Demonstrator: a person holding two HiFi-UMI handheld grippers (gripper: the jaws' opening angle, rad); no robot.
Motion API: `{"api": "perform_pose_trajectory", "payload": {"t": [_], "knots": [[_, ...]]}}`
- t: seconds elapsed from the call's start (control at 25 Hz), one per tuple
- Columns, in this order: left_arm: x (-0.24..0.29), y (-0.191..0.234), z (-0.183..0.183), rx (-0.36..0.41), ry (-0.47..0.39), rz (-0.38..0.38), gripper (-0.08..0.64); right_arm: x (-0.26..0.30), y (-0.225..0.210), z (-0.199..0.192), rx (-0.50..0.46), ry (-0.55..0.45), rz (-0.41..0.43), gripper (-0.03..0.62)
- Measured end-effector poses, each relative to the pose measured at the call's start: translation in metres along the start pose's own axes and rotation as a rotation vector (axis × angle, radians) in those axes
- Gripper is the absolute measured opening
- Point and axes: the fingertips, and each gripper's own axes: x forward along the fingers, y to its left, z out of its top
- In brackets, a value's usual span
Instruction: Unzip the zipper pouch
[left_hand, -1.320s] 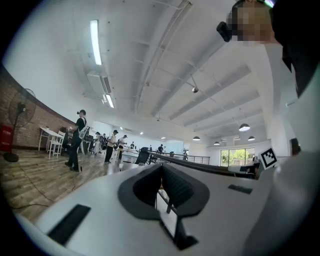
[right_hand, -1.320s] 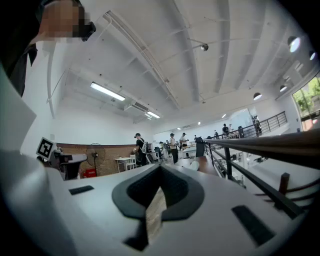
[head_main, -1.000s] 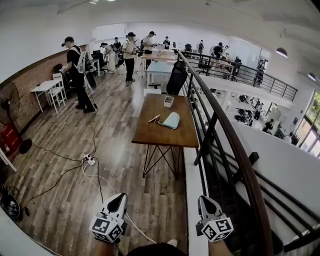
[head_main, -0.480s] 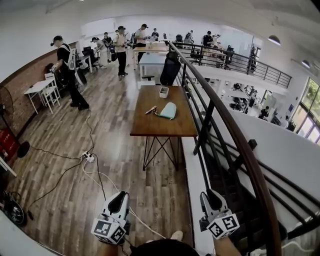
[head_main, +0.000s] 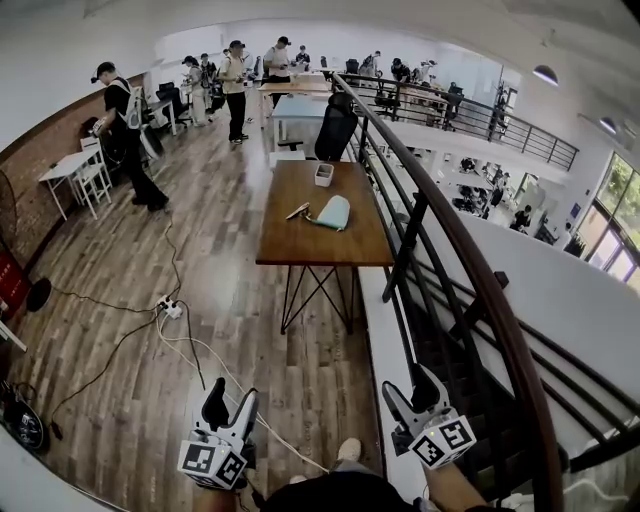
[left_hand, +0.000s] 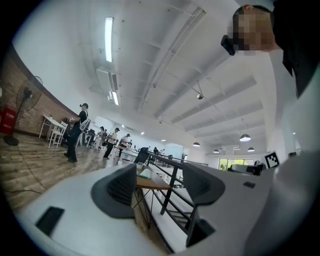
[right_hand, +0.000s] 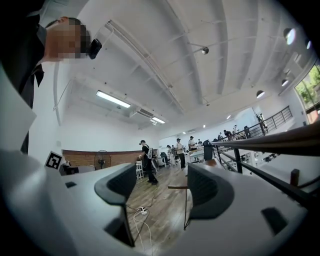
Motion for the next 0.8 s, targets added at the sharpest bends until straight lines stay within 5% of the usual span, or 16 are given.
{"api": "perform_pose_trajectory", "payload": {"t": [0.8], "knots": [[0.180, 0.016, 0.000, 0.066, -0.003, 0.074, 0.287, 0.149, -0.150, 0.013, -0.010, -0.017, 0.080, 0.313]]}}
